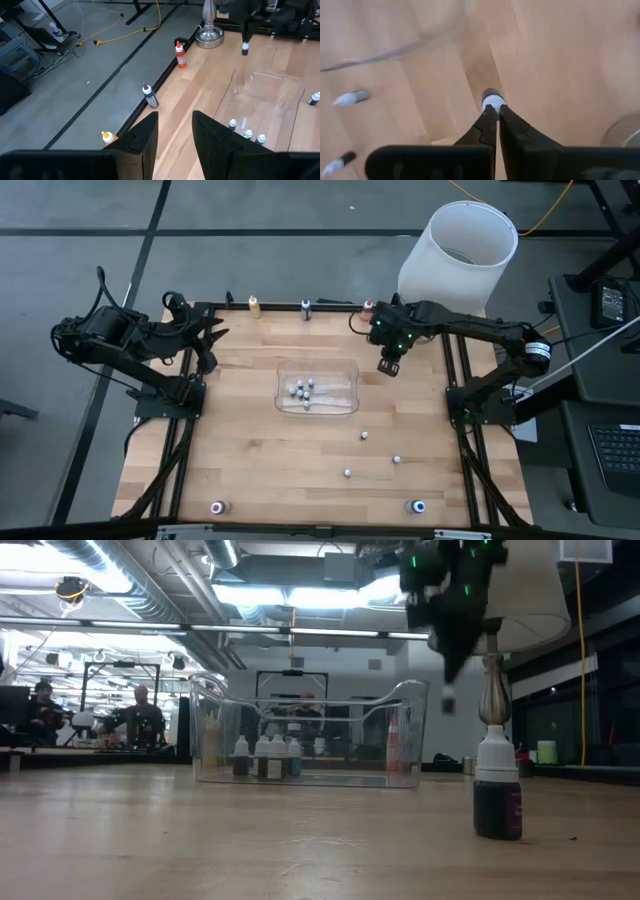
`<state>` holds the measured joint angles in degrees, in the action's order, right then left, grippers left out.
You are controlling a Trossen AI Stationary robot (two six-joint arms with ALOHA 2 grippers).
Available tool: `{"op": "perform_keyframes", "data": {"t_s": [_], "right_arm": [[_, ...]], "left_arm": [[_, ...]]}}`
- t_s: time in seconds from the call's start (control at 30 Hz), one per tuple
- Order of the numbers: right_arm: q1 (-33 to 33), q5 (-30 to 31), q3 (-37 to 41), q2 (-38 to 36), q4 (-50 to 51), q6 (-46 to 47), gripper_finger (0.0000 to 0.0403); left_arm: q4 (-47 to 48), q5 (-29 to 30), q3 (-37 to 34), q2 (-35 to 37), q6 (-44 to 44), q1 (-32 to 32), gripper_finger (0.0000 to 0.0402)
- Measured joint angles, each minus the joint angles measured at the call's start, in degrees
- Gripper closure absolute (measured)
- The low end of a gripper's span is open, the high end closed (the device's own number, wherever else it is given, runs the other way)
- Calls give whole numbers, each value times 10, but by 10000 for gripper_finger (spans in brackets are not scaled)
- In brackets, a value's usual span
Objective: Pick & Place food coloring
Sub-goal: Put the pink food coloring bottle into the transparent bin
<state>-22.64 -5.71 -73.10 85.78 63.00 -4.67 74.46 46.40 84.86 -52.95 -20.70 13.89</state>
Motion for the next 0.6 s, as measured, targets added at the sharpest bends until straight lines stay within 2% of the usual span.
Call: {"op": "perform_keyframes", "data": {"t_s": [0.2, 0.4, 0.6], "right_arm": [[41, -4, -143, 0, 76, -107, 393], [66, -4, -241, 13, 147, -109, 393], [92, -4, -335, 88, 169, -119, 393]], "left_arm": [[0, 0, 0, 0, 4, 0, 286], [0, 0, 0, 0, 4, 0, 286], [0, 2, 0, 0, 5, 0, 286]]}}
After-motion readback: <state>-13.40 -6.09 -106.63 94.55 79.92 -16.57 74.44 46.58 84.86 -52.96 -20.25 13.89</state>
